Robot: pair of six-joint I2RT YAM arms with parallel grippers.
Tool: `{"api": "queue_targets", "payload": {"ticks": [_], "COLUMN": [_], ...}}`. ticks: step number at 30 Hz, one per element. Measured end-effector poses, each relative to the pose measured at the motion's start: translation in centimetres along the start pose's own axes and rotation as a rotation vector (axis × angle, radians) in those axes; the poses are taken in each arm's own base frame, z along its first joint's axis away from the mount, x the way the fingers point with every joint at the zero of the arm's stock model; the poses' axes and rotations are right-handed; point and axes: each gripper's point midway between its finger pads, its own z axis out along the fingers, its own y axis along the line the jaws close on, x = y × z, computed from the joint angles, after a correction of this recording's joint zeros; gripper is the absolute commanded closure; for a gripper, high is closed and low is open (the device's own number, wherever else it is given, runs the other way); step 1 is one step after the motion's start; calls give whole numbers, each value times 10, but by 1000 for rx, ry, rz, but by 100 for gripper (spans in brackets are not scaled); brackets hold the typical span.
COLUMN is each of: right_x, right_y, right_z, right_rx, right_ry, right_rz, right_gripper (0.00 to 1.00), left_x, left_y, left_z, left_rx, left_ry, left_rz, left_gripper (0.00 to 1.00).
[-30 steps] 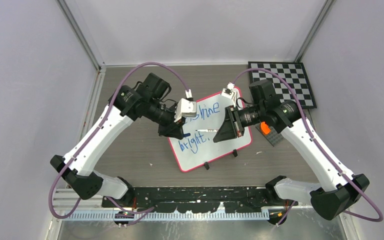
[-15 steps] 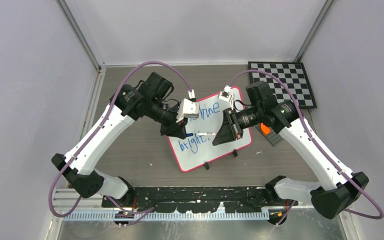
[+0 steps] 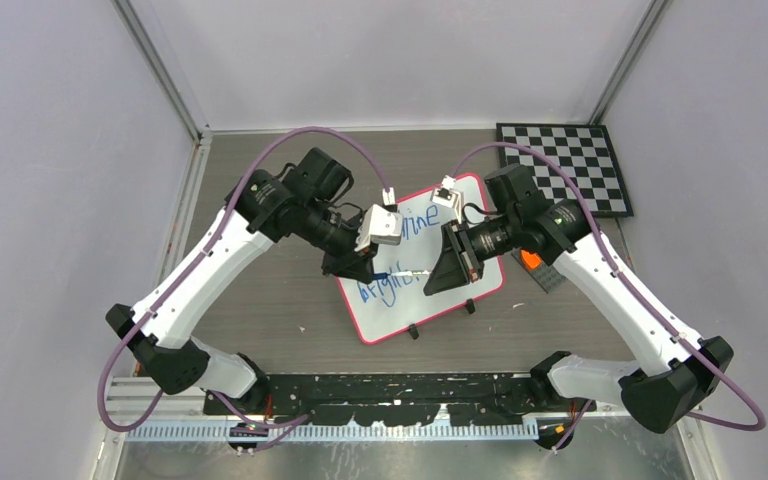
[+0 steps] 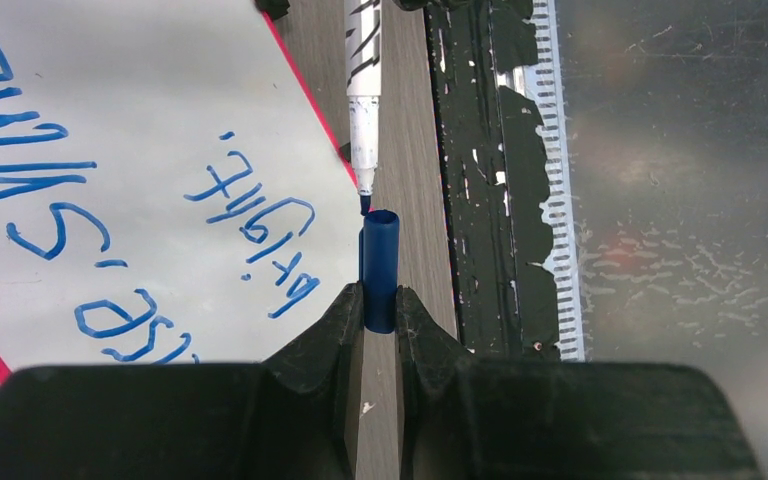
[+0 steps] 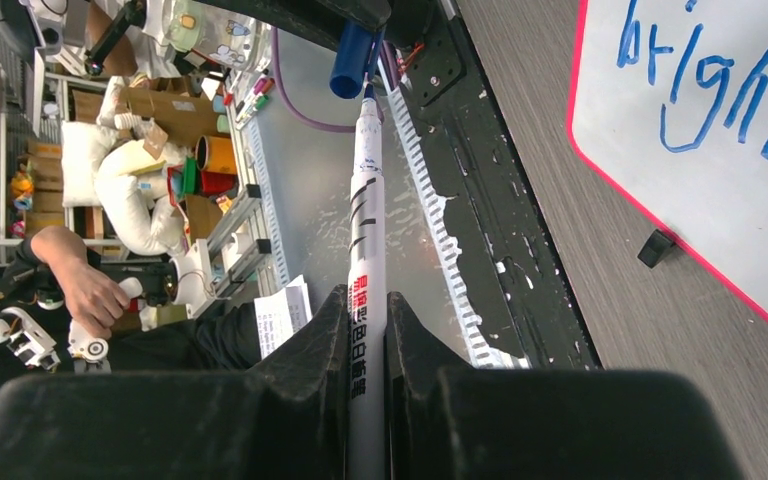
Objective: Write a sentence on the whiteboard
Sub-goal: Close the whiteboard marker at the center of the board.
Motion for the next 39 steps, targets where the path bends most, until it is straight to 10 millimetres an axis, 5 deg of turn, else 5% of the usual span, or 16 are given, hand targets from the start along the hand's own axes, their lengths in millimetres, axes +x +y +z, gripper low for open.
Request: {"api": "queue_targets", "payload": {"ticks": [39], "right_x": [8], "right_y": [1], "right_z": [5], "right_rx": [4], "right_ry": [48], "right_rz": [-38], "right_gripper": [100], "left_x": [6], "left_y": [-8], "left_z": [8], "left_rx": [43], "left_ry": [47], "left_rz": [43], "left_gripper": [100]}}
